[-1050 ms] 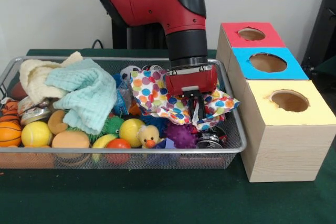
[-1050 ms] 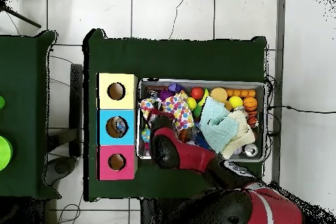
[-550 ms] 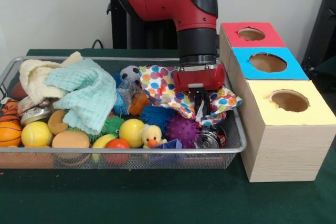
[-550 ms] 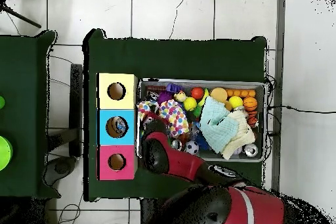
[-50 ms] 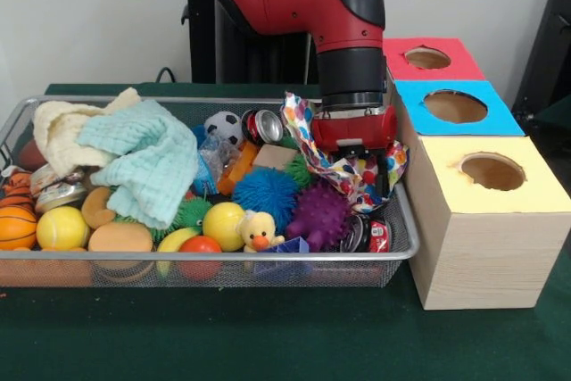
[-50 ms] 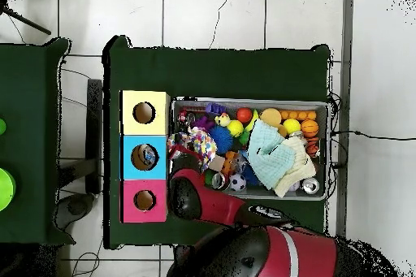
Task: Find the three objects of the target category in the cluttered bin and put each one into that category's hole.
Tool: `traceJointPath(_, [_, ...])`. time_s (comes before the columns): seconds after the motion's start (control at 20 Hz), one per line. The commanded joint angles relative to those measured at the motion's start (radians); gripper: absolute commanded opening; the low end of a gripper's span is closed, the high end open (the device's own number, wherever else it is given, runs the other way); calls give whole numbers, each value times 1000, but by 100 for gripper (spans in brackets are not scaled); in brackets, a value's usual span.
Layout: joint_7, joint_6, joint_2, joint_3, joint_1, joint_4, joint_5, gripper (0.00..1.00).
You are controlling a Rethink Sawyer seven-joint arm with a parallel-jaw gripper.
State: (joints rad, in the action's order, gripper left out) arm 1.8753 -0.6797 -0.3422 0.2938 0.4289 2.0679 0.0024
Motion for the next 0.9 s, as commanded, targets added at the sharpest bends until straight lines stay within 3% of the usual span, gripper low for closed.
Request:
traceJointPath(0.05, [228,114,81,9,6,-1,35,100])
traceJointPath(0.2, [196,182,10,-1,22,37,37,100])
traceJointPath(0.3, [145,294,-95,-16,51,82,35,100])
traceJointPath(0.45, [32,585,-358,-98,46,151,80,100])
traceJointPath(0.5, [-15,663,-384,-158,8,125,91,100])
traceJointPath(0.55, [-12,745,-404,-198,-12,90,60,0])
traceJointPath(0.7, [-71,905,-418,-282,-74,7,49,0])
traceJointPath(0.8, [-72,1057,-425,-292,-81,-65,7,0])
traceJointPath(0.9, [-54,1150,-425,-291,-86,-118,-30,0])
